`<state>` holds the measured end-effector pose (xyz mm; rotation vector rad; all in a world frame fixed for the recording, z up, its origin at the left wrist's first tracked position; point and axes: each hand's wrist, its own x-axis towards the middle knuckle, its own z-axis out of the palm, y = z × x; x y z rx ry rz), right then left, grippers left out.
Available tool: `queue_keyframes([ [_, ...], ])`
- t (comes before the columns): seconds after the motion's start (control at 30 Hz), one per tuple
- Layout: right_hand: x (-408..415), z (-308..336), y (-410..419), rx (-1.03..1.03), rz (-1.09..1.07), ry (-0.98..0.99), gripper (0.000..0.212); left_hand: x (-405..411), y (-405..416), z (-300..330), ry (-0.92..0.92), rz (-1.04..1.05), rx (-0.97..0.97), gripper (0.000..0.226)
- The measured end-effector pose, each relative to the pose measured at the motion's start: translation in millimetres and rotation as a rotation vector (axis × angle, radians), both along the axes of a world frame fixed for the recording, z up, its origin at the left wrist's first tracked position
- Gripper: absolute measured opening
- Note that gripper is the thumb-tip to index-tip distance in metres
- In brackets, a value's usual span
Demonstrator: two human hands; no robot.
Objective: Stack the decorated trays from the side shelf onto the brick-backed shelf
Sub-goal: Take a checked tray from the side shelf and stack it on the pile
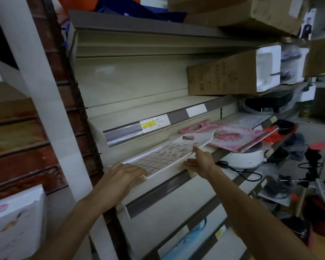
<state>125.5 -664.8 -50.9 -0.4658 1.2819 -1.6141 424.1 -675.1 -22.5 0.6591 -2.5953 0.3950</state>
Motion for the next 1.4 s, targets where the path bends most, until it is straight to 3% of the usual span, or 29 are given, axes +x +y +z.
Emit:
queue_keyframes([
  [0.2,5.8,9.6,-26.5,-0.068,-0.014,-0.256,0.024,-13.3,15.2,4.4,0.009,-0.003,0.001,0.03],
  [0.37,4.4,8.1,-29.1,-0.043,-0.131,-0.248,0.014,-19.6,28.9,2.7,-0.025,0.022,0.032,0.03],
  [0.53,-1.3,-5.1,-14.7,-0.043,-0.165,-0.213,0.03,-18.5,46.9,-4.5,-0.033,-0.027,0.11,0.028],
  [0.87,-8.2,-23.1,48.6,-0.053,-0.173,-0.154,0.04,-28.9,98.0,-44.1,-0.123,-0.214,0.319,0.038],
  [1.07,2.1,-39.6,103.0,-0.035,-0.227,-0.072,0.028,-16.6,125.4,-47.3,-0.155,-0.349,0.453,0.037],
  [1.2,12.7,-51.0,142.3,-0.098,-0.215,-0.085,0.022,1.5,129.6,-42.9,-0.014,-0.27,0.415,0.038],
  [1.4,38.7,-64.2,205.8,-0.177,-0.219,-0.043,0.038,39.7,114.5,-45.7,0.364,-0.072,0.441,0.027],
])
